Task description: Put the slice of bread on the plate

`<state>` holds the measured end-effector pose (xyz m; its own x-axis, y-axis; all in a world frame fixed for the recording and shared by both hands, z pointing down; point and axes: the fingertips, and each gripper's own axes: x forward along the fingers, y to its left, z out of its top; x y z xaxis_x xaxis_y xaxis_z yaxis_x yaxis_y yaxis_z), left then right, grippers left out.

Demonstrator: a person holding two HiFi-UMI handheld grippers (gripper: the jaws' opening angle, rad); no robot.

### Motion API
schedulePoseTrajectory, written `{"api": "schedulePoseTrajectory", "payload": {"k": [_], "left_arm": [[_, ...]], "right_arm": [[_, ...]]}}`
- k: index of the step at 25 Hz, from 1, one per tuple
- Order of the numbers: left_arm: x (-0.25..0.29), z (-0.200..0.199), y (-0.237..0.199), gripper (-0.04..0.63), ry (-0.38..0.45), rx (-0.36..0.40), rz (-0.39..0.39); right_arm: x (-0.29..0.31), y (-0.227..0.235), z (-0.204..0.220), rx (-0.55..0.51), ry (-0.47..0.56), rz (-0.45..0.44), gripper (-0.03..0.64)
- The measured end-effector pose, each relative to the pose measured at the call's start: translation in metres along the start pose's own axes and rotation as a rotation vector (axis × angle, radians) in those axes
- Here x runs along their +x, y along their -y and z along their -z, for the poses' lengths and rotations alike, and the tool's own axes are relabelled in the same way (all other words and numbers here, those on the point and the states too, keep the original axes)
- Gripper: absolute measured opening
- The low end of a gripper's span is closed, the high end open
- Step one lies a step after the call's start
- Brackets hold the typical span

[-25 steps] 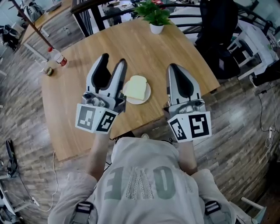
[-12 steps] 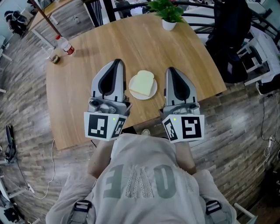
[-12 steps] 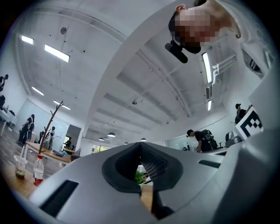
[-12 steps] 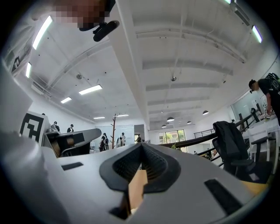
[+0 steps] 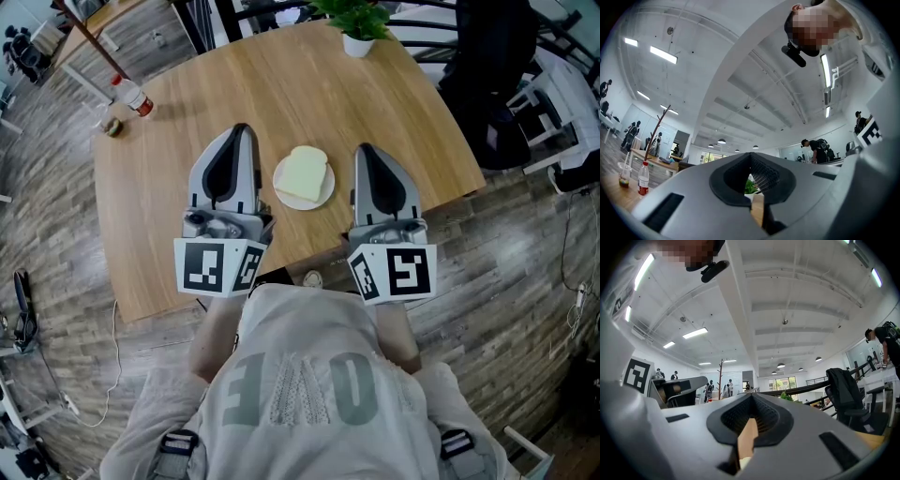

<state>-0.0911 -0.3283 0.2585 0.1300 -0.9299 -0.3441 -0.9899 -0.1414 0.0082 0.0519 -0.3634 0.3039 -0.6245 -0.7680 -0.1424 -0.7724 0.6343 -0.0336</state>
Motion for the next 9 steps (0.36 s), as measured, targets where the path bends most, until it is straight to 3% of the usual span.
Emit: {"api": "schedulePoseTrajectory", "payload": {"k": [9], "left_arm": [[0.0017, 0.0101, -0.0044, 0.009, -0.029, 0.011, -0.003]], "right_arm": [[0.0038, 0.0004, 0.0079, 0.001, -0.018, 0.002, 0.018]]}}
